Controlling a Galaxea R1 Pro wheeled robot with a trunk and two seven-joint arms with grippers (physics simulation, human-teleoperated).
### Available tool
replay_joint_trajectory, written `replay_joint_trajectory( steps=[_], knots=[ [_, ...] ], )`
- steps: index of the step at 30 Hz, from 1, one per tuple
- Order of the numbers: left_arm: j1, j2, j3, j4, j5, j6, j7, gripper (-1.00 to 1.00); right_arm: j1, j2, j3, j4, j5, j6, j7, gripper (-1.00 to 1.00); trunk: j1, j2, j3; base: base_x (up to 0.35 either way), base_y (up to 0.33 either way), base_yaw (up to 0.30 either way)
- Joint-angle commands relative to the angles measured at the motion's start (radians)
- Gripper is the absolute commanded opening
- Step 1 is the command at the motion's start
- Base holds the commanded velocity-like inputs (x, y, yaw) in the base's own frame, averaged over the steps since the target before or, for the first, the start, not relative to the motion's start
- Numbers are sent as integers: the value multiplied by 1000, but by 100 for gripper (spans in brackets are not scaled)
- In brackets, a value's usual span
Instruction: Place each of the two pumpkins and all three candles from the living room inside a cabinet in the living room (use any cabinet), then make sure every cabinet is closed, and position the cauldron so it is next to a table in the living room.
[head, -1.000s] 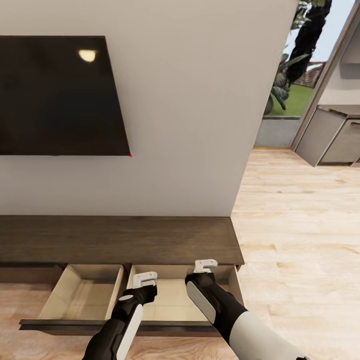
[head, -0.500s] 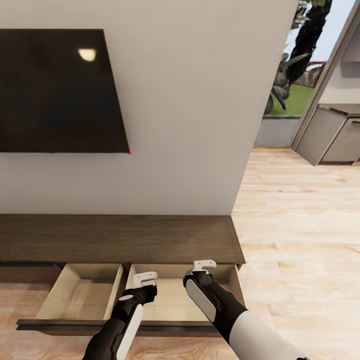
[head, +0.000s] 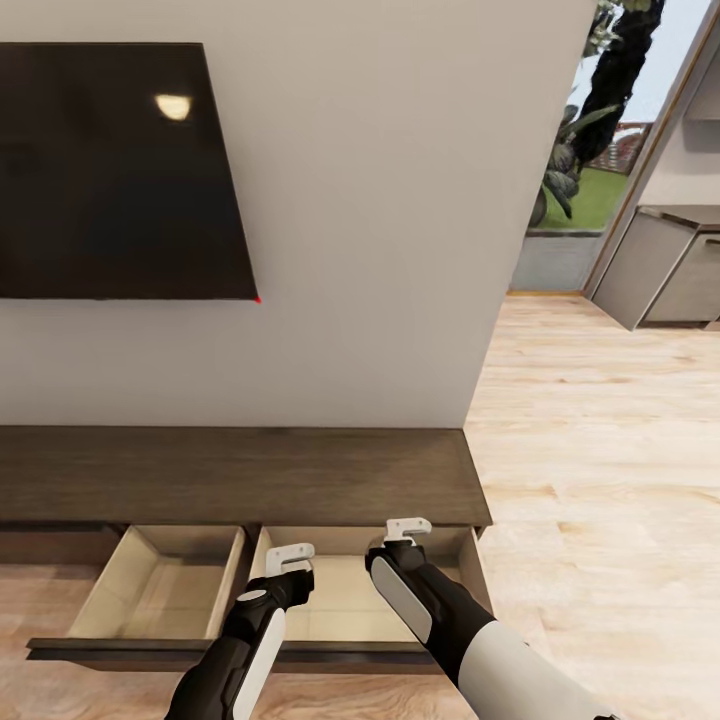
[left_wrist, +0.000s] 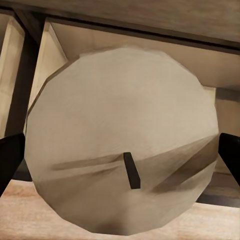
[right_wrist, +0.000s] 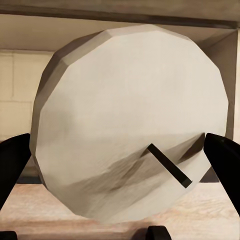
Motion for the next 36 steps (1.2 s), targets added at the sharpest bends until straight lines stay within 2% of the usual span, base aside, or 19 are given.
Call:
replay_joint_trajectory(
  steps=[1,8,18,36],
  knots=[
    [0,0,0,0,0,0,0,-100,0,0,0,0,0,0,0,-100,4,-7,-3,0,0,0],
    [0,0,0,0,0,0,0,-100,0,0,0,-1,1,-3,0,-100,31,-56,-25,0,0,0],
    [0,0,1,-3,-1,0,-2,-100,0,0,0,-11,0,-4,0,-100,31,-56,-22,0,13,-100],
    [0,0,2,-4,-1,-2,0,-100,1,0,1,-22,-2,5,2,-100,31,-56,-21,6,48,-4]
  ],
)
